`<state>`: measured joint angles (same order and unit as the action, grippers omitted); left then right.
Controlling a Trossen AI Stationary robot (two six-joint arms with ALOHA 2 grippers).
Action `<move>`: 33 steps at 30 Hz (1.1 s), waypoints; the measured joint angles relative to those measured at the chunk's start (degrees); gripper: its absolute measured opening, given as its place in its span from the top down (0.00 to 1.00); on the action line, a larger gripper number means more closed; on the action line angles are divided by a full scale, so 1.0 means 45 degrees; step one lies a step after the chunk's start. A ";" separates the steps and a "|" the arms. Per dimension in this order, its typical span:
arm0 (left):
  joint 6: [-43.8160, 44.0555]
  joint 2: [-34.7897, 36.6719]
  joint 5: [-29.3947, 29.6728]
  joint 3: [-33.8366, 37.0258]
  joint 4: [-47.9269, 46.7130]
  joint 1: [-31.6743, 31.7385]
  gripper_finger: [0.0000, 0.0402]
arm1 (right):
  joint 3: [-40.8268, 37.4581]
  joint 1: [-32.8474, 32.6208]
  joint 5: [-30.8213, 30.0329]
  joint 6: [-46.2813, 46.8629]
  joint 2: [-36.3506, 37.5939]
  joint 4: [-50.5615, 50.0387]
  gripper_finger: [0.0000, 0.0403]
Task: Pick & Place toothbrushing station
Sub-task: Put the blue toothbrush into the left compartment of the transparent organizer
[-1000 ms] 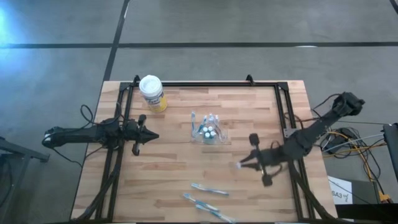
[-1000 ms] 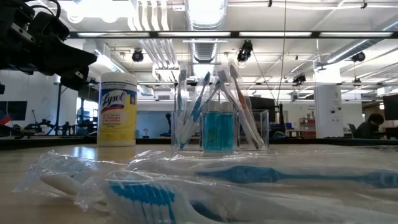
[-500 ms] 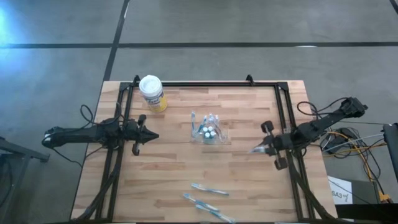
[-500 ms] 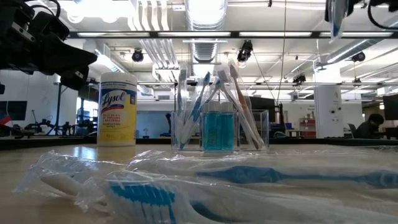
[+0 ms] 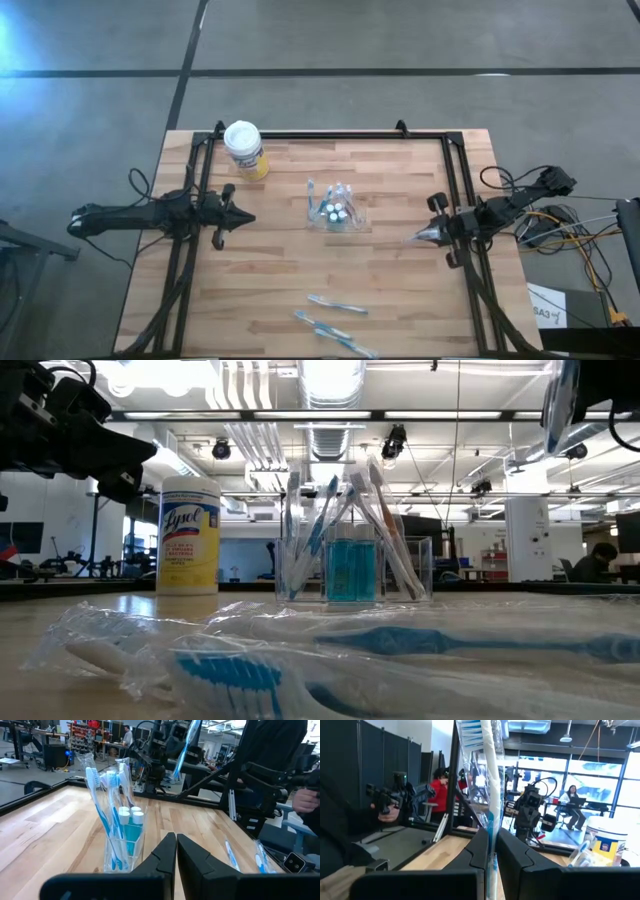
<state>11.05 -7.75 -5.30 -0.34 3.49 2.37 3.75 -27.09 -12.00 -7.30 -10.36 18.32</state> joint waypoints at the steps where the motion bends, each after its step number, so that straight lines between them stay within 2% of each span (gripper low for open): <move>1: 0.0037 0.0000 0.0000 0.0000 0.0022 -0.0001 0.95 | -0.0106 0.0000 -0.0007 0.0011 0.0155 0.0023 0.96; 8: -0.0095 -0.0005 0.0005 0.0000 0.0948 -0.0002 0.95 | -0.0462 0.0000 -0.0036 0.0254 0.0884 -0.0293 0.96; 16: -0.0072 -0.0003 0.0005 0.0000 0.1334 -0.0002 0.95 | -0.0467 0.0000 -0.0072 -0.0027 0.0871 -0.0356 0.96; 20: -0.0085 -0.0001 0.0104 0.0000 0.1417 -0.0005 0.95 | -0.0467 0.0005 -0.1109 -0.0104 0.0886 -0.0300 0.96; 22: -0.0102 -0.0037 0.1033 -0.0027 0.1465 -0.0009 0.97 | -0.0471 0.0010 -0.1929 -0.0157 0.0797 -0.0255 0.96; 24: -0.0108 -0.0199 0.2383 -0.0107 0.1427 0.0000 0.98 | -0.0475 0.0010 -0.2575 -0.0205 0.0555 0.0072 0.96; 26: -0.0520 -0.0394 0.3004 -0.0352 0.1574 0.0005 0.99 | -0.0482 0.0010 -0.2714 -0.0460 0.0231 0.0669 0.96; 33: -0.1269 -0.1460 0.3007 -0.1823 0.2130 0.0000 0.97 | -0.0482 0.0033 -0.2708 -0.1533 -0.1432 0.4024 0.96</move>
<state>5.34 -14.32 8.23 -8.54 13.08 2.37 1.58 -26.94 -24.18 -14.20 -16.80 36.43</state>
